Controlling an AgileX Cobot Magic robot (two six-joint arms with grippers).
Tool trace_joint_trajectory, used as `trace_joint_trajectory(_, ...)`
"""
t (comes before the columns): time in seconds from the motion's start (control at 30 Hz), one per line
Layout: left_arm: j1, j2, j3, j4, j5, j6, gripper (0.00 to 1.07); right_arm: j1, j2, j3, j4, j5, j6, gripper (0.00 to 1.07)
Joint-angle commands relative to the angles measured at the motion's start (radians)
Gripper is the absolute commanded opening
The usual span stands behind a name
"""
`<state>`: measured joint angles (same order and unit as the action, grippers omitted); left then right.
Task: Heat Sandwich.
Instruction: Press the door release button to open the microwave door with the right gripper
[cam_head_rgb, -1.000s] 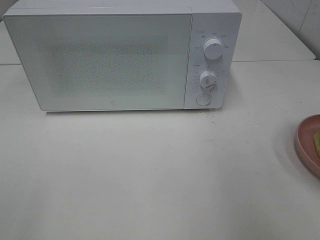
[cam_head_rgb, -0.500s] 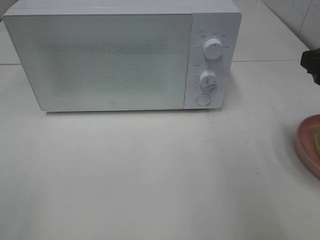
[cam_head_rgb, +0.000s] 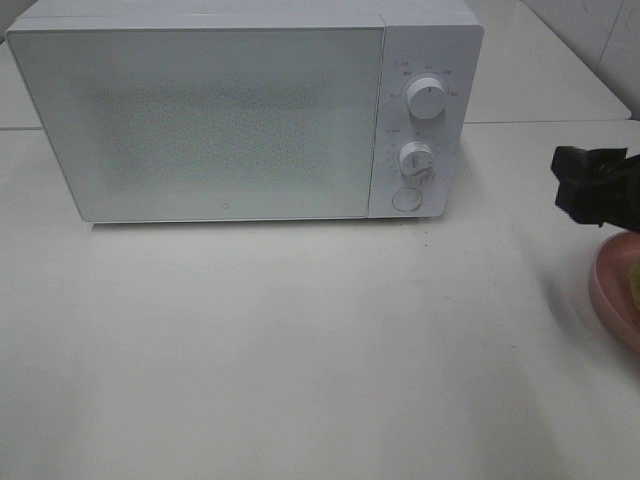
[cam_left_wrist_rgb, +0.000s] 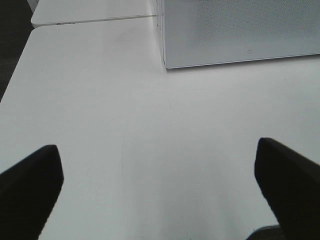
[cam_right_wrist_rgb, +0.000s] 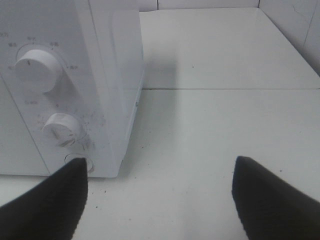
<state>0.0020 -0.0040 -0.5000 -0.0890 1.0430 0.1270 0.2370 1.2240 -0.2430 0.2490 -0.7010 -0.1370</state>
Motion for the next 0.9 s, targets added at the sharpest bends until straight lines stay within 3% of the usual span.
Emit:
trace_joint_trajectory(0.03, 0.004, -0.027, 0.003, 0.0, -0.013, -0.007, 1.01, 0.088, 0.044, 0.018, 0.112, -0.096, -0.071, 0.76)
trace_joint_trajectory(0.4, 0.004, -0.027, 0.003, 0.0, -0.013, -0.007, 1.01, 0.397, 0.229, 0.021, 0.419, -0.336, -0.168, 0.76)
trace_joint_trajectory(0.67, 0.004, -0.027, 0.003, 0.0, -0.013, -0.007, 1.01, 0.538, 0.355, 0.007, 0.565, -0.449, -0.167, 0.76)
trace_joint_trajectory(0.9, 0.004, -0.027, 0.003, 0.0, -0.013, -0.007, 1.01, 0.572, 0.421, -0.034, 0.58, -0.442, -0.167, 0.76)
